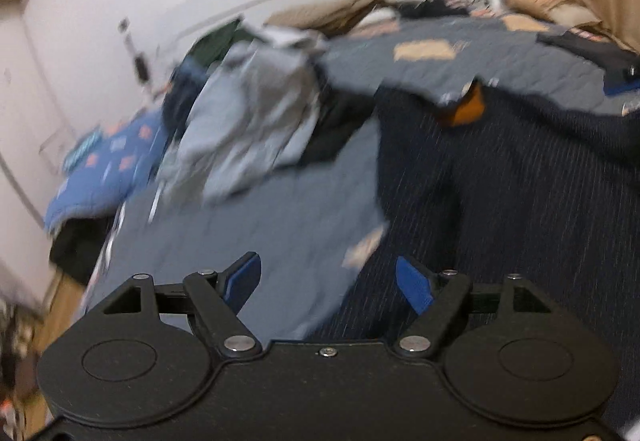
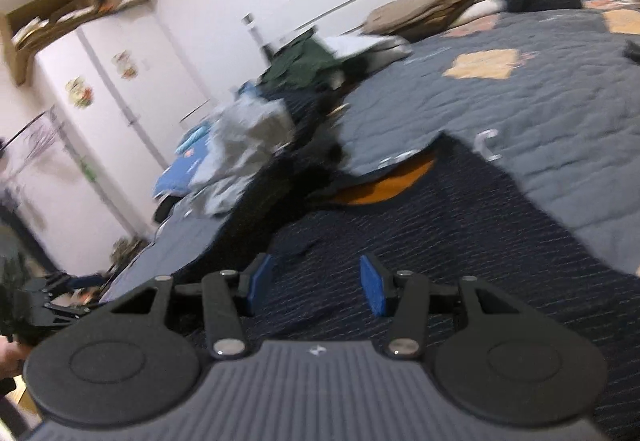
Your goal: Fold clothes
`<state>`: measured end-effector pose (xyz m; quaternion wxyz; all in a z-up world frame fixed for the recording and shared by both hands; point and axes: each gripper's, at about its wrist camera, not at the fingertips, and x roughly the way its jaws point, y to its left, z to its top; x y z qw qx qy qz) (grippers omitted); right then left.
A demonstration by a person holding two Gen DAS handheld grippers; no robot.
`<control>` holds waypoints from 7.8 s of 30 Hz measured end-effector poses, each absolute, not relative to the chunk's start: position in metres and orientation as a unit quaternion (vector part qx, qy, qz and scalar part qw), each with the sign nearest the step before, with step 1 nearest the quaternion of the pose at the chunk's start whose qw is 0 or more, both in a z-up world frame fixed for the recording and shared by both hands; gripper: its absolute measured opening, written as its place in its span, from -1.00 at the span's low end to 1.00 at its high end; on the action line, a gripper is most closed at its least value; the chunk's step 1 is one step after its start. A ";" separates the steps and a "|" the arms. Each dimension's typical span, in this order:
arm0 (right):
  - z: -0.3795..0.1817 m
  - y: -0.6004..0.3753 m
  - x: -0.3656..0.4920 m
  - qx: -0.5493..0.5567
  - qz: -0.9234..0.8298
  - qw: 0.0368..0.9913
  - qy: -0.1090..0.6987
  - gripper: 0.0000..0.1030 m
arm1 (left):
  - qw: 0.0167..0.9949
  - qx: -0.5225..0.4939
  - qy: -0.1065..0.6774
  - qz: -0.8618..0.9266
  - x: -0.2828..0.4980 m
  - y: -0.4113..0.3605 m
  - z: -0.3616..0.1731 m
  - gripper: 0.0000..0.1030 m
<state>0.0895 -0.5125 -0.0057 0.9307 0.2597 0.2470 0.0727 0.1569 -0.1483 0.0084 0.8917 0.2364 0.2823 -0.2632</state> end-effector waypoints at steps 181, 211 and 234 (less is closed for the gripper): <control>-0.035 -0.574 -0.110 0.205 -0.264 0.900 0.280 -0.06 | 0.833 -0.059 0.304 -0.458 0.016 -0.248 -0.027 0.36; -0.010 -0.697 -0.041 0.081 -0.407 0.849 0.327 -0.61 | 0.841 -0.067 0.310 -0.438 0.033 -0.260 -0.027 0.45; -0.002 -0.533 -0.079 0.175 -0.246 0.910 0.285 -0.10 | 0.862 -0.091 0.300 -0.398 0.041 -0.223 -0.008 0.54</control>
